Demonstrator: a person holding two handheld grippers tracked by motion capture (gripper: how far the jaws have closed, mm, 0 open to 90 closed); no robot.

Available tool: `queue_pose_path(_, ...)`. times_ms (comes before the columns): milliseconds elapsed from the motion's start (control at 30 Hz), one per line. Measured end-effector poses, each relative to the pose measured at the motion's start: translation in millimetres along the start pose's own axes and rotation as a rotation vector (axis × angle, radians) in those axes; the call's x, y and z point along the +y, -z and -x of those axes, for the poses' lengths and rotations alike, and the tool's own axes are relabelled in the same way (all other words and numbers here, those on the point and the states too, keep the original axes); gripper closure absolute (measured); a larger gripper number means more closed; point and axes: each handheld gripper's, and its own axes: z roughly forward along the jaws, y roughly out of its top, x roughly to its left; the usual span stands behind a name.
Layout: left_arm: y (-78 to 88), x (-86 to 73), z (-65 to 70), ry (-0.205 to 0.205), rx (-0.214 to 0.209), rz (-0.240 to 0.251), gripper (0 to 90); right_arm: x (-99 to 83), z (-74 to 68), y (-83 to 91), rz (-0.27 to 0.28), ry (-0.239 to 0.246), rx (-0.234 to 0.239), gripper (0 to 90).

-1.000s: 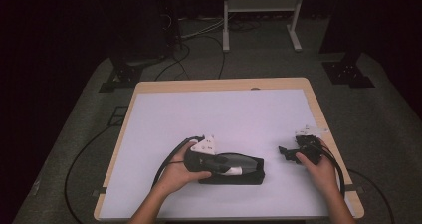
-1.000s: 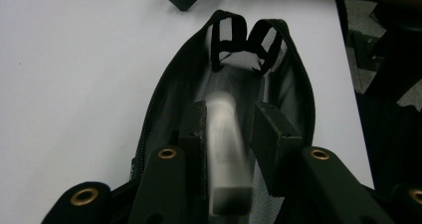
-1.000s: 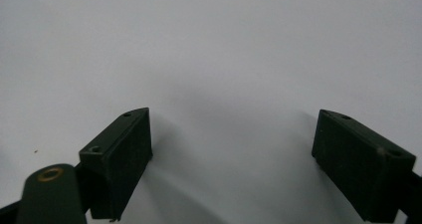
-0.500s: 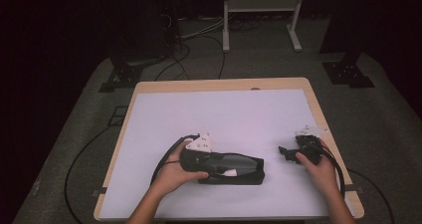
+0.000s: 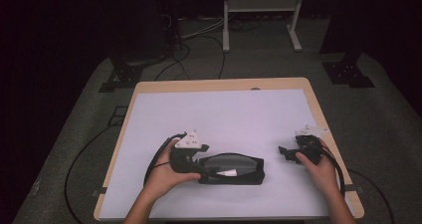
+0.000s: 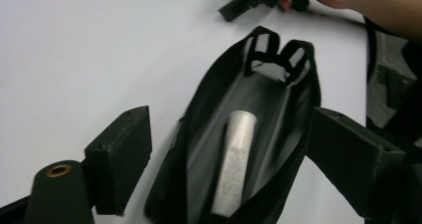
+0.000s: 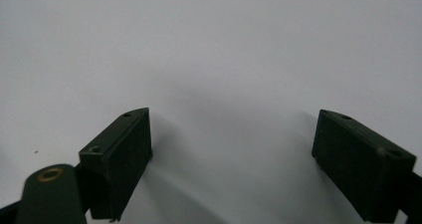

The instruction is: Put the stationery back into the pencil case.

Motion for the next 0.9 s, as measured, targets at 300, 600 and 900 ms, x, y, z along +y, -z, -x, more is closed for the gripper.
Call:
queue_pose_path(300,38.7,-29.4,-5.4,0.080,0.135,0.004,9.3,0.0,0.0,0.0,0.000,0.000,-0.001,14.7)
queue_pose_path(600,56.8,-56.9,-10.9,0.128,0.239,-0.017,8.5,-0.1,-0.1,0.0,0.000,0.001,-0.001,14.7)
queue_pose_path(900,66.0,-85.4,-18.3,0.180,0.317,-0.052,8.5,-0.1,-0.2,0.0,0.000,0.002,-0.002,14.7)
